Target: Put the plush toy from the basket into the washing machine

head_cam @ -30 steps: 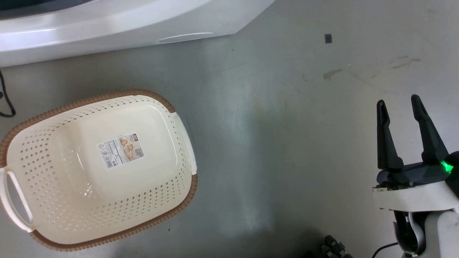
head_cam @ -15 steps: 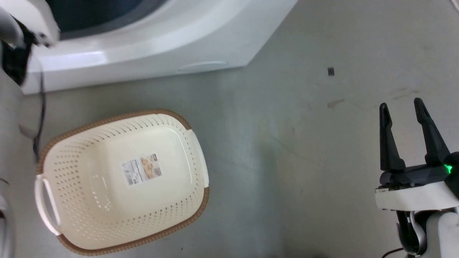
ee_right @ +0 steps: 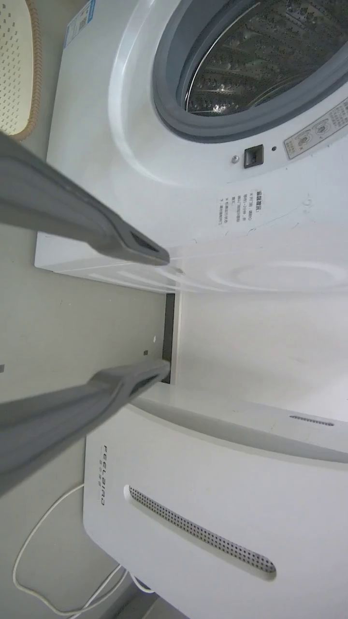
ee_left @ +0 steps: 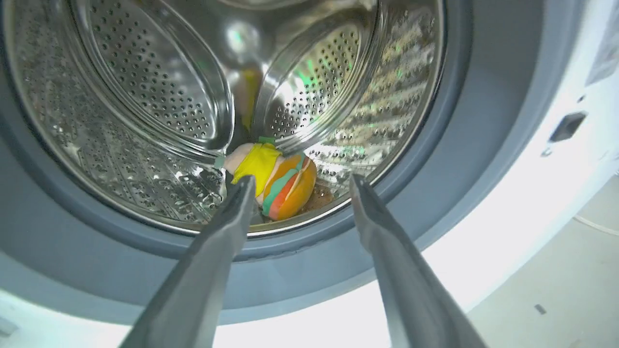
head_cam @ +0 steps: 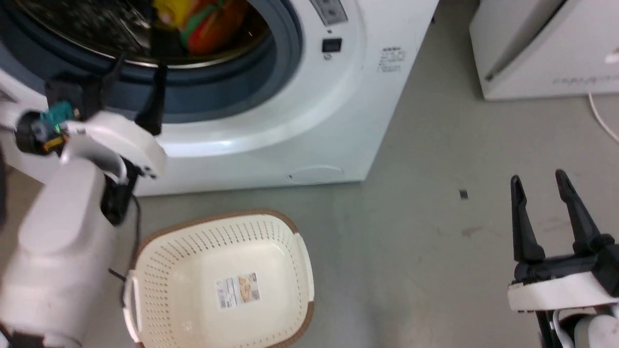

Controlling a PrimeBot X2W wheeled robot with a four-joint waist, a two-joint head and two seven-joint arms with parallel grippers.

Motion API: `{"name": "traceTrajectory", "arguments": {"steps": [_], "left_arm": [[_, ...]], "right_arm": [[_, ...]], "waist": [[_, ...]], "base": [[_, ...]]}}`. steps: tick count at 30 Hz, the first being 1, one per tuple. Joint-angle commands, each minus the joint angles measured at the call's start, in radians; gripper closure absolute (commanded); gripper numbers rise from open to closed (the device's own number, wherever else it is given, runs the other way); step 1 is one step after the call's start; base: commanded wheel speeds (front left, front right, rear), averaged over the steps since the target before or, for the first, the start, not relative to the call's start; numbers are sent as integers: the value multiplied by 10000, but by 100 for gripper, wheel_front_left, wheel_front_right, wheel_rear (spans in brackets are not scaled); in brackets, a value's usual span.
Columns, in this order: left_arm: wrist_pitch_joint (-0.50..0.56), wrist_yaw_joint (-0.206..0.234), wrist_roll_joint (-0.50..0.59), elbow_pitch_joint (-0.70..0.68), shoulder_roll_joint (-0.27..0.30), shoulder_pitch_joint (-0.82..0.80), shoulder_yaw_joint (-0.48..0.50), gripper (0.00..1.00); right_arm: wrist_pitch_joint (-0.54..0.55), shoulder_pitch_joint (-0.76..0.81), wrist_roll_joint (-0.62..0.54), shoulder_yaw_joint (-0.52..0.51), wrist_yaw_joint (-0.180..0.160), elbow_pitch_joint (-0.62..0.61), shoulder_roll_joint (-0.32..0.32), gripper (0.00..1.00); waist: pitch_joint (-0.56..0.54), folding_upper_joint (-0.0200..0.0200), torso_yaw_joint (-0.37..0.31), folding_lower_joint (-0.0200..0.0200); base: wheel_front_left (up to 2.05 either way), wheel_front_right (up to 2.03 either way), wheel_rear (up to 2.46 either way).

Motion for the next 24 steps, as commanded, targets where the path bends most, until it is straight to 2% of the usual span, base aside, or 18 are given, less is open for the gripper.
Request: {"name": "traceTrajectory", "arguments": {"steps": [1,7,11,18,24], "left_arm": [[-47,199,-121,-606,-109,614,273,0],[-54,1278,63,-3863,-505,3711,1486,0],[-55,1863,382,-5276,-726,5630,1916,0],[-56,2431,819,-6361,-1092,7732,2023,0],[-56,2593,1156,-6648,-1429,8921,2059,0]], "right_arm": [[-46,226,-6,-46,-9,0,7,0],[-46,775,-27,-30,-9,-115,7,0],[-46,1079,-31,33,-9,-132,7,0],[-46,1506,8,301,-9,-91,7,0],[-46,1872,193,454,-9,50,7,0]], "waist": [[-984,0,579,1],[-1875,0,902,1],[-2309,0,1010,1],[-2817,0,1052,1],[-3139,0,1037,1]], "base": [[0,0,0],[0,0,0],[0,0,0],[0,0,0],[0,0,0]]}}
